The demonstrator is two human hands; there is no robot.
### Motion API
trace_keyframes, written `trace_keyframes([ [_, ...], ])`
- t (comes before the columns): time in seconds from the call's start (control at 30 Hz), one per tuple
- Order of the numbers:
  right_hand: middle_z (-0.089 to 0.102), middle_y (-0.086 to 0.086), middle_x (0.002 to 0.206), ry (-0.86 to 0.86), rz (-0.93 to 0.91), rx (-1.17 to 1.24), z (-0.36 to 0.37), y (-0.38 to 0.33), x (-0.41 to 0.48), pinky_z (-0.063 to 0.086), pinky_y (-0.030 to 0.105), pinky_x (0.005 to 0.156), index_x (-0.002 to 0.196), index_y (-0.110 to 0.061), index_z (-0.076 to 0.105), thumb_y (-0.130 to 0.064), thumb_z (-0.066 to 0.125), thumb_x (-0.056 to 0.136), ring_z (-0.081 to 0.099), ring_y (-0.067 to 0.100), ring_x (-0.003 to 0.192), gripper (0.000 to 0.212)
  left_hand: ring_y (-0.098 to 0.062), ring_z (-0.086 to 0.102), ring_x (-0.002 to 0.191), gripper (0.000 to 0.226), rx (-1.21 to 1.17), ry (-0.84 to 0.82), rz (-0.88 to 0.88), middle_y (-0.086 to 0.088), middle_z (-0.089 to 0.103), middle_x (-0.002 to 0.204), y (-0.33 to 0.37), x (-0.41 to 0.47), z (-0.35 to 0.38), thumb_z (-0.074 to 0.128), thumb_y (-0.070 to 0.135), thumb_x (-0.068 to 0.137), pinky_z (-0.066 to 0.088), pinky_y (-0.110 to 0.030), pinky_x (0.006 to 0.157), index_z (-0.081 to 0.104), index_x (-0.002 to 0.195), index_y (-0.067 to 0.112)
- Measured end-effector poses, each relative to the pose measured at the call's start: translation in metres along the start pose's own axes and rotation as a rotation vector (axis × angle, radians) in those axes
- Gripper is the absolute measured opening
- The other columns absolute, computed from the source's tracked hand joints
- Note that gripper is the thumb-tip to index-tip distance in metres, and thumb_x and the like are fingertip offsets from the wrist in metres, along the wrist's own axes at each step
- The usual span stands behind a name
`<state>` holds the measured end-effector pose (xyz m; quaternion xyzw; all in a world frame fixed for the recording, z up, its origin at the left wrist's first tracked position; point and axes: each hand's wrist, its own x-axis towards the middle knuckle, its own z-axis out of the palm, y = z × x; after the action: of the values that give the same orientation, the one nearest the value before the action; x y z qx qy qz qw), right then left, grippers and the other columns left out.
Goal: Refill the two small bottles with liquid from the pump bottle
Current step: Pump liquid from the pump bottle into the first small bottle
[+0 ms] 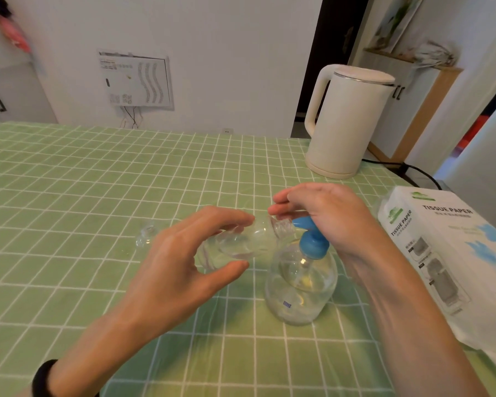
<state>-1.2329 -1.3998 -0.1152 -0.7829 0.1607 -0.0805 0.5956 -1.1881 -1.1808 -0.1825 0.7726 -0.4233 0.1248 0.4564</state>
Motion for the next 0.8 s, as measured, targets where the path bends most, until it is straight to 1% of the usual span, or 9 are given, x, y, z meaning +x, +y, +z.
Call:
trace_keyframes([
  [0.1, 0.081, -0.008, 0.082, -0.008, 0.020, -0.035, 0.0009, -0.0005, 0.0007, 0.049, 0.010, 0.065, 0.090, -0.017, 0.080, -0.014, 0.058, 0.095, 0.074, -0.003, 0.078, 0.022, 0.001, 0.067, 0.117, 0.051, -0.011, 0.001, -0.001, 0.024, 0.069, 0.125, 0.0011, 0.0004, -0.0007, 0.077, 0.038, 0.084, 0.052, -0.016, 0.099, 0.064, 0.133, 0.035],
  [0.2, 0.081, -0.007, 0.084, -0.015, 0.055, -0.071, 0.0042, 0.0008, 0.0021, 0.048, 0.005, 0.058, 0.089, -0.015, 0.082, -0.011, 0.060, 0.092, 0.072, -0.004, 0.077, 0.022, 0.001, 0.067, 0.116, 0.050, -0.014, 0.000, -0.012, 0.024, 0.069, 0.124, 0.0014, -0.0002, -0.0010, 0.076, 0.038, 0.084, 0.053, -0.018, 0.098, 0.065, 0.132, 0.034],
  [0.27, 0.081, -0.006, 0.086, -0.013, 0.070, -0.075, 0.0052, 0.0011, 0.0014, 0.047, 0.004, 0.057, 0.088, -0.015, 0.083, -0.012, 0.062, 0.092, 0.072, -0.003, 0.077, 0.021, 0.000, 0.067, 0.116, 0.049, -0.020, 0.003, -0.015, 0.023, 0.070, 0.124, 0.0027, -0.0006, -0.0017, 0.076, 0.038, 0.084, 0.054, -0.020, 0.097, 0.065, 0.132, 0.035],
  [0.33, 0.081, -0.007, 0.084, 0.011, 0.063, -0.073, 0.0045, 0.0004, 0.0000, 0.048, 0.009, 0.061, 0.087, -0.016, 0.082, -0.016, 0.062, 0.092, 0.072, -0.003, 0.076, 0.021, -0.001, 0.068, 0.116, 0.049, -0.024, 0.002, -0.012, 0.022, 0.070, 0.123, 0.0038, -0.0006, -0.0019, 0.076, 0.038, 0.084, 0.054, -0.021, 0.097, 0.065, 0.131, 0.035],
  [0.43, 0.081, -0.009, 0.082, 0.037, 0.014, -0.059, 0.0027, -0.0020, -0.0018, 0.047, 0.019, 0.073, 0.085, -0.019, 0.081, -0.019, 0.059, 0.093, 0.074, 0.000, 0.079, 0.023, -0.001, 0.068, 0.116, 0.050, -0.014, -0.002, -0.010, 0.023, 0.070, 0.124, 0.0040, -0.0002, -0.0014, 0.077, 0.039, 0.084, 0.054, -0.020, 0.098, 0.065, 0.132, 0.035],
  [0.5, 0.081, -0.010, 0.083, 0.031, -0.005, -0.056, 0.0028, -0.0024, -0.0023, 0.047, 0.021, 0.075, 0.085, -0.019, 0.081, -0.021, 0.060, 0.094, 0.074, -0.001, 0.080, 0.023, 0.000, 0.067, 0.116, 0.051, -0.007, -0.006, -0.010, 0.023, 0.070, 0.124, 0.0036, 0.0001, -0.0010, 0.078, 0.039, 0.083, 0.053, -0.018, 0.099, 0.065, 0.133, 0.035],
  [0.57, 0.081, -0.009, 0.084, 0.025, 0.001, -0.035, 0.0034, -0.0015, -0.0019, 0.047, 0.020, 0.075, 0.085, -0.018, 0.082, -0.023, 0.062, 0.093, 0.075, 0.000, 0.081, 0.021, 0.001, 0.067, 0.116, 0.051, -0.004, -0.005, -0.009, 0.023, 0.070, 0.124, 0.0035, -0.0004, -0.0006, 0.078, 0.038, 0.083, 0.052, -0.017, 0.098, 0.065, 0.132, 0.033],
  [0.67, 0.082, -0.005, 0.086, -0.011, 0.016, 0.014, 0.0041, -0.0018, -0.0012, 0.049, 0.020, 0.073, 0.087, -0.015, 0.083, -0.020, 0.063, 0.092, 0.076, 0.004, 0.084, 0.021, 0.001, 0.067, 0.116, 0.053, -0.011, 0.002, -0.019, 0.022, 0.071, 0.123, 0.0036, -0.0004, -0.0010, 0.084, 0.029, 0.081, 0.052, -0.017, 0.098, 0.067, 0.131, 0.031],
  [0.8, 0.080, -0.008, 0.087, -0.034, 0.049, -0.131, 0.0047, -0.0005, 0.0003, 0.045, 0.017, 0.066, 0.080, -0.019, 0.084, -0.018, 0.065, 0.088, 0.070, -0.002, 0.077, 0.021, 0.000, 0.068, 0.116, 0.053, -0.012, 0.003, -0.026, 0.022, 0.071, 0.123, 0.0032, 0.0003, -0.0010, 0.084, 0.027, 0.081, 0.053, -0.019, 0.098, 0.066, 0.131, 0.031],
])
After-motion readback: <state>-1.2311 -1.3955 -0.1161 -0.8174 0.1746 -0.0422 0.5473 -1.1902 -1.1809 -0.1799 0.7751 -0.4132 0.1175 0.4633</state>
